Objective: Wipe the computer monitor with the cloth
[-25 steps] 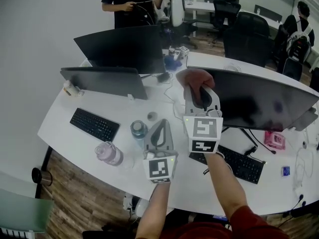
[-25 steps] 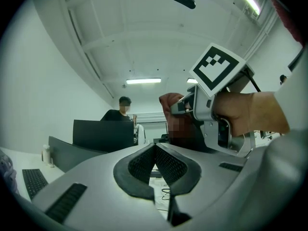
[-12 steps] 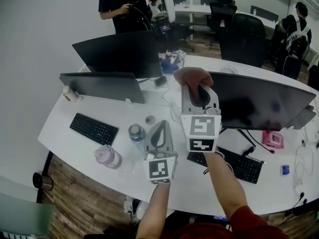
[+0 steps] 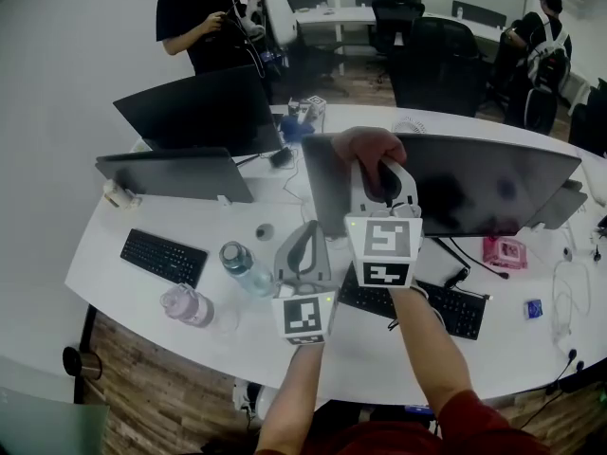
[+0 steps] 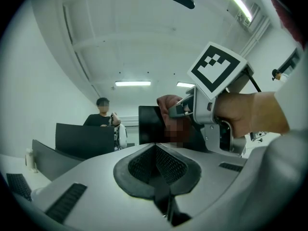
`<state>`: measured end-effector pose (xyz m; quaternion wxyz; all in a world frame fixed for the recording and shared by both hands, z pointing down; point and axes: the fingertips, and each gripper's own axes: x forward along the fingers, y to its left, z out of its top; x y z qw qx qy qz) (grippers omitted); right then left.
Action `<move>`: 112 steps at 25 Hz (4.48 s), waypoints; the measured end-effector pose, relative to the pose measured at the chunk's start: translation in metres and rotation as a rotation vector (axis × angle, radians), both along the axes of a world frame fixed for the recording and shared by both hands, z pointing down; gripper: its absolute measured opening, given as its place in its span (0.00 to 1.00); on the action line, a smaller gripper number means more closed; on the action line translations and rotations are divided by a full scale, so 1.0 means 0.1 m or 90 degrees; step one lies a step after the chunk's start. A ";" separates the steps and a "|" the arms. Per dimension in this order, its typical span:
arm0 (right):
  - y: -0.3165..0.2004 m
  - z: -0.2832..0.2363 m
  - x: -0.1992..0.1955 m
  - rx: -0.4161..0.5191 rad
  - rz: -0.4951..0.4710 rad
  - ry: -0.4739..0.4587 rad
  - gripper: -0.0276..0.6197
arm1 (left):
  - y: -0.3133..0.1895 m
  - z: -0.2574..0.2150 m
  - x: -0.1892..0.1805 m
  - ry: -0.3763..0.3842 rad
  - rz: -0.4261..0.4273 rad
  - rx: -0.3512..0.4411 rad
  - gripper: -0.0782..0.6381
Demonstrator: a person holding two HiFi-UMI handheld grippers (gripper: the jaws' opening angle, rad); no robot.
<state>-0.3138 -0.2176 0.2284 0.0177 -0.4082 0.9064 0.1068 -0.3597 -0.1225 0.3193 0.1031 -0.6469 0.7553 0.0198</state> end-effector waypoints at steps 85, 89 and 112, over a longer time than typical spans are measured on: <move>-1.87 0.13 4.60 0.008 0.290 -0.001 0.17 | -1.90 0.26 4.02 -0.042 0.295 -0.044 0.15; -1.88 0.17 4.58 0.016 0.289 0.007 0.17 | -1.92 0.33 4.04 -0.046 0.297 -0.054 0.15; -2.02 1.06 4.77 -0.072 0.286 -0.008 0.17 | -1.95 0.67 4.11 -0.039 0.293 -0.088 0.15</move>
